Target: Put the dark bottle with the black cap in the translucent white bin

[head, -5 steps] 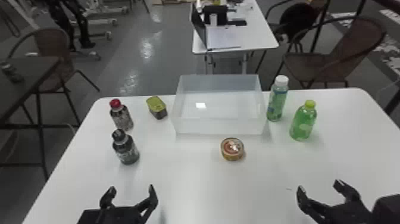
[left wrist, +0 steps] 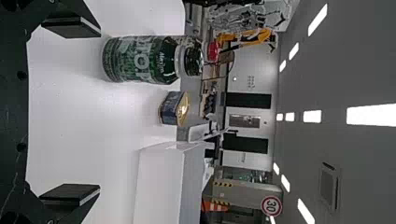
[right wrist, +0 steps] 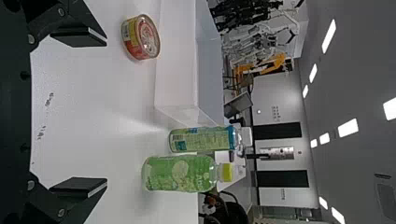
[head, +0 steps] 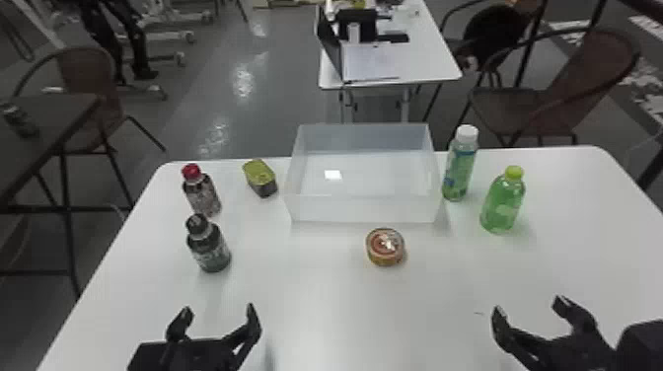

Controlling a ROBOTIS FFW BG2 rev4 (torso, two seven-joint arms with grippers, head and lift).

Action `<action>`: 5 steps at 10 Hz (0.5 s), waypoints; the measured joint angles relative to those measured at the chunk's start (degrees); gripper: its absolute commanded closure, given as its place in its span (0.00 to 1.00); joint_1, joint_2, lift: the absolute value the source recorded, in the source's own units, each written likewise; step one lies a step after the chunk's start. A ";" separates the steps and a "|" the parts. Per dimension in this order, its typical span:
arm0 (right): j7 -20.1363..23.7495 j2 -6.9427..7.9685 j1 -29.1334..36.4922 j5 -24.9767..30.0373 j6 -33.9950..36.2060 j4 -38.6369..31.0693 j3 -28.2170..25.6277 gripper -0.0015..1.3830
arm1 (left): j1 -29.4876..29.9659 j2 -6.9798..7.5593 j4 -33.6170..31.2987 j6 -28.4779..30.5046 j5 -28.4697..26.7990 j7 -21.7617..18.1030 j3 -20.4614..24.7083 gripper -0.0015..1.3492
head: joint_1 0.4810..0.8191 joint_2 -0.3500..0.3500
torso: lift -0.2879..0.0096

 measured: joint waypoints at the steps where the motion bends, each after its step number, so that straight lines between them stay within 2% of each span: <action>1: 0.00 0.00 -0.05 -0.01 -0.01 0.00 0.00 0.16 | -0.20 0.04 0.02 0.22 0.09 0.00 0.01 0.10 | 0.63 0.68 | 0.66; 5: 0.31 0.05 -0.43 -0.32 -0.15 0.43 0.03 0.16 | -3.76 0.75 2.22 2.88 0.45 -1.05 0.78 0.10 | 0.63 0.69 | 0.66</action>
